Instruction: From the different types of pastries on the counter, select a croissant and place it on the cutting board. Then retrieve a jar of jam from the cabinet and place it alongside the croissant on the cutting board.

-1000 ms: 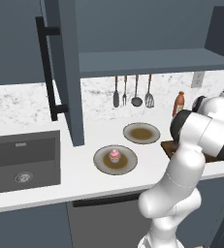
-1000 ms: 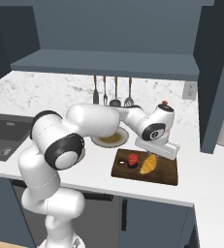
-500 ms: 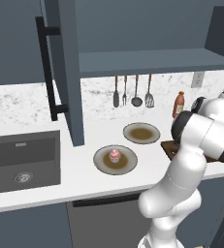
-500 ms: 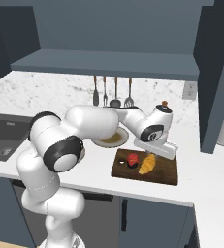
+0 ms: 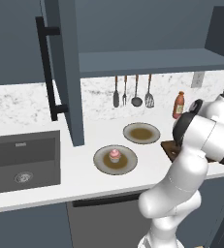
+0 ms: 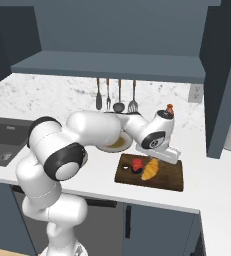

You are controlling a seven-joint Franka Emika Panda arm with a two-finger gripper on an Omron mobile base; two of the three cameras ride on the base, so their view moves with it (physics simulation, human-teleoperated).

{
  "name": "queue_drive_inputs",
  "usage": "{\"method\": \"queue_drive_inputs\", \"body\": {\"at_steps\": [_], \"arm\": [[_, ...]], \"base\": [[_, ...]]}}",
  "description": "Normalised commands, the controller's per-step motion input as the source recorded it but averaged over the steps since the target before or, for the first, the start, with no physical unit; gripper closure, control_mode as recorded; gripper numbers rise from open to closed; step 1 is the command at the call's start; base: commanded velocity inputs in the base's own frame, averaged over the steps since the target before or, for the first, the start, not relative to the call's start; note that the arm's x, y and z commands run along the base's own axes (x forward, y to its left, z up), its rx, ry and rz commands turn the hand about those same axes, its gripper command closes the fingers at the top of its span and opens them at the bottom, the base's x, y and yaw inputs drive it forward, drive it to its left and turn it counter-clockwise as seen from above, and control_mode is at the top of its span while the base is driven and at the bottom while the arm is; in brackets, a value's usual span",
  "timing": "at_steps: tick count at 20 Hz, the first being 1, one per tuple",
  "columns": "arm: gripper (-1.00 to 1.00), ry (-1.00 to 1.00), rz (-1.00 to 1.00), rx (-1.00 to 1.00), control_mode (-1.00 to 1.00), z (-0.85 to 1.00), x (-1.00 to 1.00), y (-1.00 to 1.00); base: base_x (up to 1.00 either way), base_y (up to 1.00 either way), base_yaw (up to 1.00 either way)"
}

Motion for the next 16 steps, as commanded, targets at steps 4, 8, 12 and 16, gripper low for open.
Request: {"method": "queue_drive_inputs", "body": {"at_steps": [4, 8, 12, 16], "arm": [[1.0, -0.01, 0.05, 0.0, -1.0, -0.06, 0.02, 0.0], [1.0, 0.0, 0.05, 0.0, -1.0, -0.09, 0.0, 0.0], [1.0, 0.0, 0.07, 0.0, -1.0, -0.02, 0.19, 0.0], [1.0, 0.0, 0.08, 0.0, -1.0, -0.02, 0.17, -0.06]], "base": [[0.0, 0.0, 0.0], [0.0, 0.0, 0.0], [0.0, 0.0, 0.0], [0.0, 0.0, 0.0]]}}
